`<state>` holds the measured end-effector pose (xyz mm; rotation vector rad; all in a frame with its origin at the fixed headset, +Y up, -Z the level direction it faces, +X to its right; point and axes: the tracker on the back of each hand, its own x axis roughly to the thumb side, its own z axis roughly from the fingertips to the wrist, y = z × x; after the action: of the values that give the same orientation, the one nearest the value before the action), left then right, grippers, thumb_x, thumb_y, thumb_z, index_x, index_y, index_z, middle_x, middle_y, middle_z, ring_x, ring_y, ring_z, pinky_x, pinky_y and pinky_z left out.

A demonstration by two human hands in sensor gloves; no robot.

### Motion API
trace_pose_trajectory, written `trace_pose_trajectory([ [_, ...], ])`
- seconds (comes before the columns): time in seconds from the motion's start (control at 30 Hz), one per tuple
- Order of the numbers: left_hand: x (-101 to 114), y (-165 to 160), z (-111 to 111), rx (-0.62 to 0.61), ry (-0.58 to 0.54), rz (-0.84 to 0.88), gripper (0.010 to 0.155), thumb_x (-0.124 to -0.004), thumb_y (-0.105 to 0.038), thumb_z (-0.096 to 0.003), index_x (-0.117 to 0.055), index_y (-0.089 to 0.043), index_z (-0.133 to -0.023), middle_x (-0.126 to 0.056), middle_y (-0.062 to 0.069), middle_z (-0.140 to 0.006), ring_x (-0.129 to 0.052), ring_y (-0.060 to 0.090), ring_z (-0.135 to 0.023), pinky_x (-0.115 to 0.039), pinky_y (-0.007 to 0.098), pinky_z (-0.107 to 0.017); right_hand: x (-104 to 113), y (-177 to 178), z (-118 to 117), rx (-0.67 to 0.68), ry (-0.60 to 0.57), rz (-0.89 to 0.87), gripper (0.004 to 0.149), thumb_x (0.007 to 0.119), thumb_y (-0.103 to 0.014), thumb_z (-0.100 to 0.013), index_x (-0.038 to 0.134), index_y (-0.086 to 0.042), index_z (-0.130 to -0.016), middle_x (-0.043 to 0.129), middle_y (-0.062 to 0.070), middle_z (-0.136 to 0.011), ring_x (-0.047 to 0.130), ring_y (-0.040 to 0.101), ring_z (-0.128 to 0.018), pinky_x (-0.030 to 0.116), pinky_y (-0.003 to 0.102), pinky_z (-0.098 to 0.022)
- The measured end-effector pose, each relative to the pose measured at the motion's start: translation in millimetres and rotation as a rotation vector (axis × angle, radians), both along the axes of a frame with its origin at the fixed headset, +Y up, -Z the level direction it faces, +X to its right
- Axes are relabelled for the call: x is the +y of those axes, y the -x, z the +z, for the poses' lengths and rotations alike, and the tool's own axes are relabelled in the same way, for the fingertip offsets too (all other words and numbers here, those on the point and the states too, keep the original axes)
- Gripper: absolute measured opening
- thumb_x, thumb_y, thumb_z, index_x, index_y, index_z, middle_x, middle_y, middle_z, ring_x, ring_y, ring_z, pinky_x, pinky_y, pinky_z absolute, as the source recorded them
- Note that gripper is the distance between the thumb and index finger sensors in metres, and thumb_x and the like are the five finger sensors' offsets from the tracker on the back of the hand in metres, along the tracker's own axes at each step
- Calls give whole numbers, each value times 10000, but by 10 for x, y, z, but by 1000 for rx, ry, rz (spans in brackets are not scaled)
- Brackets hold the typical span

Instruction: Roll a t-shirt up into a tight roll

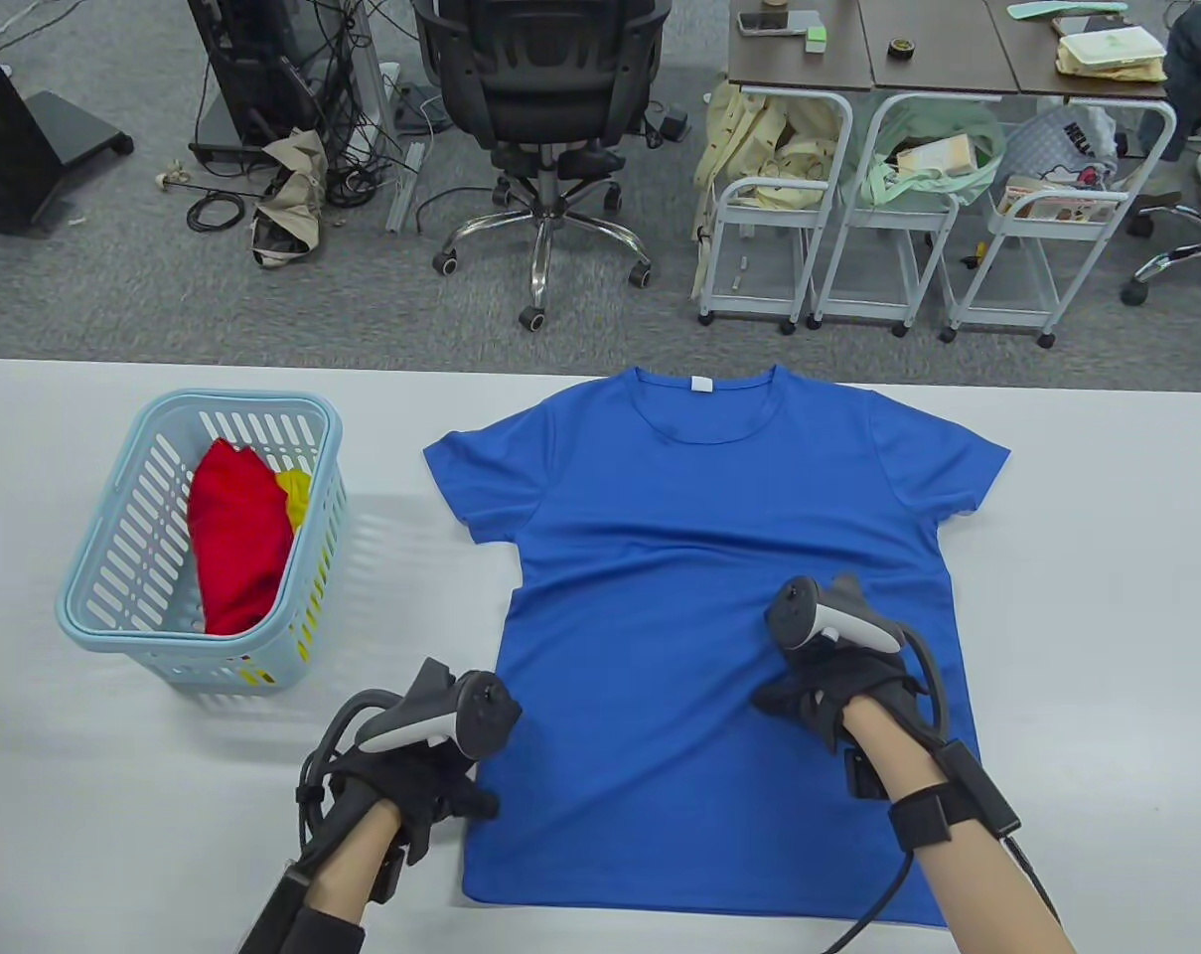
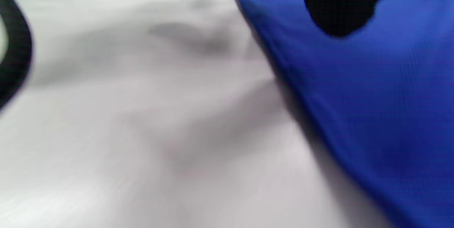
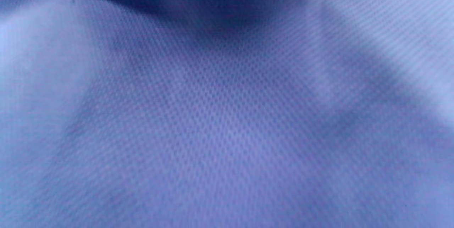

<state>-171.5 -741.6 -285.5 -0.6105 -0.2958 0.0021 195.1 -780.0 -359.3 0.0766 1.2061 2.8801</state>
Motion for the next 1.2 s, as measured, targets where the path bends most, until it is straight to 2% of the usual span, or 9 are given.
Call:
trace_pose_trajectory([
  [0.13, -161, -138, -219, 76, 37, 211, 729, -503, -592, -589, -206, -313, -1193, -87, 141, -1256, -182, 468, -1138, -365, 676, -780, 111, -53, 122, 17, -31, 38, 908, 607, -597, -513, -39, -260, -1055, -118, 129, -1069, -64, 454, -998, 212, 589, -735],
  [0.27, -433, -316, -281, 10, 89, 7, 790, -475, -641, -570, -70, -300, -1157, 49, 119, -1206, -42, 455, -1101, -203, 691, -748, 118, -307, 330, 14, -39, 83, 945, 686, -596, -488, 33, -260, -1082, -26, 146, -1110, 28, 473, -1032, 258, 596, -738],
  [0.33, -369, -343, -253, -54, 39, -99, 817, -447, -669, -560, -22, -293, -1148, 44, 142, -1210, -82, 463, -1115, -273, 691, -764, 27, -474, 414, 12, 8, 76, 959, 672, -616, -470, -21, -293, -1049, -79, 125, -1083, 18, 466, -1027, 263, 593, -740],
  [0.47, -138, -414, -207, -82, -86, -91, 747, -574, -624, -562, -354, -285, -1191, -342, 109, -1276, -390, 396, -1164, -365, 684, -779, 37, -625, 501, -14, -11, 46, 968, 714, -588, -468, 4, -293, -1057, -74, 119, -1087, 5, 451, -1029, 245, 596, -741],
  [0.6, -190, -429, -334, -63, -128, -105, 743, -489, -608, -584, -197, -294, -1191, -152, 139, -1273, -279, 424, -1165, -360, 673, -787, 112, -502, 517, -3, -48, 53, 928, 707, -552, -495, 55, -253, -1083, -14, 145, -1110, 59, 464, -1041, 272, 591, -740],
  [0.73, -176, -345, -536, 24, -117, -80, 677, -489, -504, -622, -204, -268, -1188, -191, 145, -1271, -334, 424, -1159, -410, 659, -787, 191, -151, 574, 61, -68, -13, 904, 683, -537, -516, 39, -253, -1083, -26, 149, -1107, 53, 471, -1037, 273, 594, -738],
  [0.87, -60, -215, -903, 114, -132, -126, 643, -512, -392, -640, -203, -244, -1183, -216, 136, -1269, -379, 411, -1155, -450, 647, -784, 269, 492, 714, 217, -85, -73, 871, 668, -511, -530, 38, -270, -1082, -30, 149, -1108, 49, 473, -1037, 269, 597, -737],
  [1.0, -38, -171, -1250, 209, -136, -113, 661, -539, -330, -639, -126, -315, -1156, -231, 125, -1266, -435, 395, -1144, -488, 625, -780, 316, 1078, 872, 380, -78, -118, 829, 649, -477, -546, 39, -299, -1077, -41, 141, -1106, 33, 466, -1038, 260, 598, -739],
  [1.2, -123, -207, -1689, 269, -165, -217, 734, -643, -366, -615, -136, -366, -1146, -340, 149, -1206, -578, 330, -1031, -578, 570, -756, 361, 1843, 1141, 616, -79, -195, 712, 587, -373, -578, 78, -372, -1076, -24, 143, -1125, 122, 441, -1064, 266, 585, -747],
])
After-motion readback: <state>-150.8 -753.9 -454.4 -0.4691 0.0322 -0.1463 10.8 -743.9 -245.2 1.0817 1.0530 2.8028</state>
